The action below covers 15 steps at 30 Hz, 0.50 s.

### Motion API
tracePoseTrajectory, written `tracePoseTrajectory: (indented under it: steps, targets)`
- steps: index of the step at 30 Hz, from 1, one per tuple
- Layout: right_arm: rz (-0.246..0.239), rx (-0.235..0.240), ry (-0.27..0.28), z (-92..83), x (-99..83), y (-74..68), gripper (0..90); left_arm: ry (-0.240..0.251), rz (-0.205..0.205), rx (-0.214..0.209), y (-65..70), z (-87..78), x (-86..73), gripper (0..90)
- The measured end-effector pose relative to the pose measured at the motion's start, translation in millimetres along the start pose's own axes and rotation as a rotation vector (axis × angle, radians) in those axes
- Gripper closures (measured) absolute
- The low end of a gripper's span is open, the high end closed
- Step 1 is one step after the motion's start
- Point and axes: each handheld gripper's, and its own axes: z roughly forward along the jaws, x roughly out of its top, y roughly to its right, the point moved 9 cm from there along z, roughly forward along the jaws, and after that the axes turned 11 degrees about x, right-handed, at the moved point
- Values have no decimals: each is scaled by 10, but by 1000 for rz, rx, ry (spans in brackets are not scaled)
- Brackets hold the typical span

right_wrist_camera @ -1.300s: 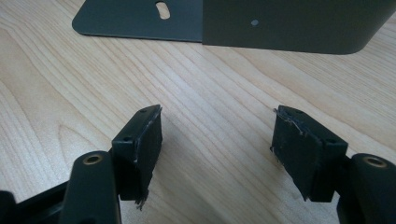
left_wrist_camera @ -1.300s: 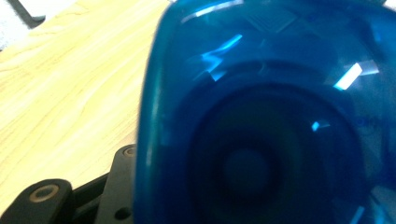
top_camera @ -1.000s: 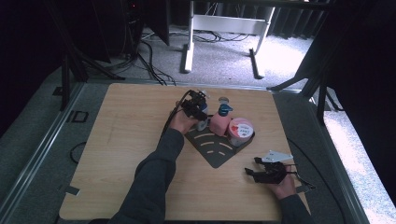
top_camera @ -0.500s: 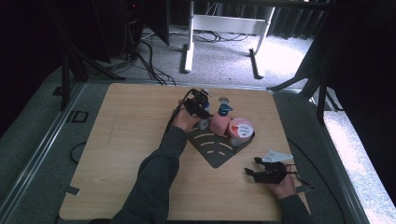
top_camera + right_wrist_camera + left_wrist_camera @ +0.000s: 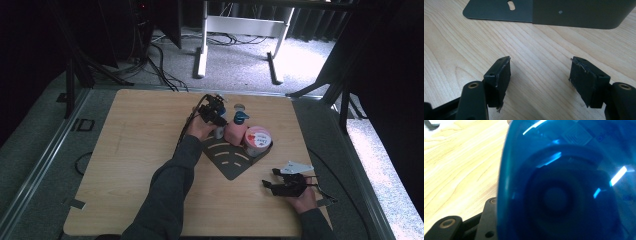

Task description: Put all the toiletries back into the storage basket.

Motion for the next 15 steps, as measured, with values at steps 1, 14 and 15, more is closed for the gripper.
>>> tracePoseTrajectory:
  steps: [1,14,15]
  targets:
    - [0,0,0,0,0,0,327,0,3,-2,7,1,7,549]
    - [-1,0,0,0,0,1,326,7,-13,-11,36,42,49,544]
    - [-1,0,0,0,0,1,326,7,-17,-13,37,44,51,542]
